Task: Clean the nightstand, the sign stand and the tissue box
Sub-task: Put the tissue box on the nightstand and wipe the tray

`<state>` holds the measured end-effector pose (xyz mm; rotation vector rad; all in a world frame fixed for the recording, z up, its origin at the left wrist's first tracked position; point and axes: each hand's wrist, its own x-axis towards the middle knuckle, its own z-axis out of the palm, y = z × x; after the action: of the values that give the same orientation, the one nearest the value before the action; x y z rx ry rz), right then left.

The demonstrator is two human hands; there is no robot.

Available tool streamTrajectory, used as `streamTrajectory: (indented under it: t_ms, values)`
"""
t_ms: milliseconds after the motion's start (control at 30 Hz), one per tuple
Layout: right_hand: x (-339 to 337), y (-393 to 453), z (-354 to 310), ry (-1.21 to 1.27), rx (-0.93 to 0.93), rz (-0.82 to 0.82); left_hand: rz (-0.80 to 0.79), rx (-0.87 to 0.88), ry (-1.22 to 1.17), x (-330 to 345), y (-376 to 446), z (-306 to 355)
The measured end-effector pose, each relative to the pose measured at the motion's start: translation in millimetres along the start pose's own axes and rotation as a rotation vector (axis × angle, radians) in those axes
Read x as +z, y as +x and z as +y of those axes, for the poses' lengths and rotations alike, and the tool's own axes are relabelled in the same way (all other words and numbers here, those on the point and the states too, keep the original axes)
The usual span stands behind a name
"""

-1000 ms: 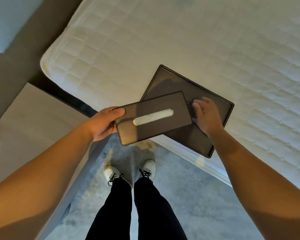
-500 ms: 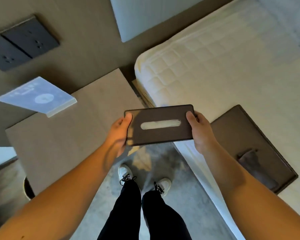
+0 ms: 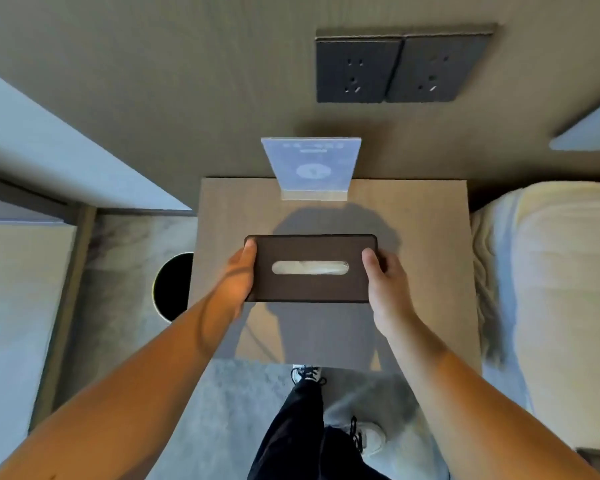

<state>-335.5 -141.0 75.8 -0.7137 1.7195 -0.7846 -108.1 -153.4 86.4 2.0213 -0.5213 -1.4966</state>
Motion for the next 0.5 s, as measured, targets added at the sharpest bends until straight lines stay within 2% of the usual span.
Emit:
streamTrajectory:
  t_ms: [267,400,500]
  values:
    - [142,49,-21,-0.171,0.006,-0.288,0.189,0.012,-0.002,-109,96,14]
    - [180,69,-27,-0.208,0.024,-0.314,0.215,0.044,0.019,-130,131,15]
    - [200,79,-35,-0.33,-0.05,-0.233,0.207,0.063,0.028,-135,154,19]
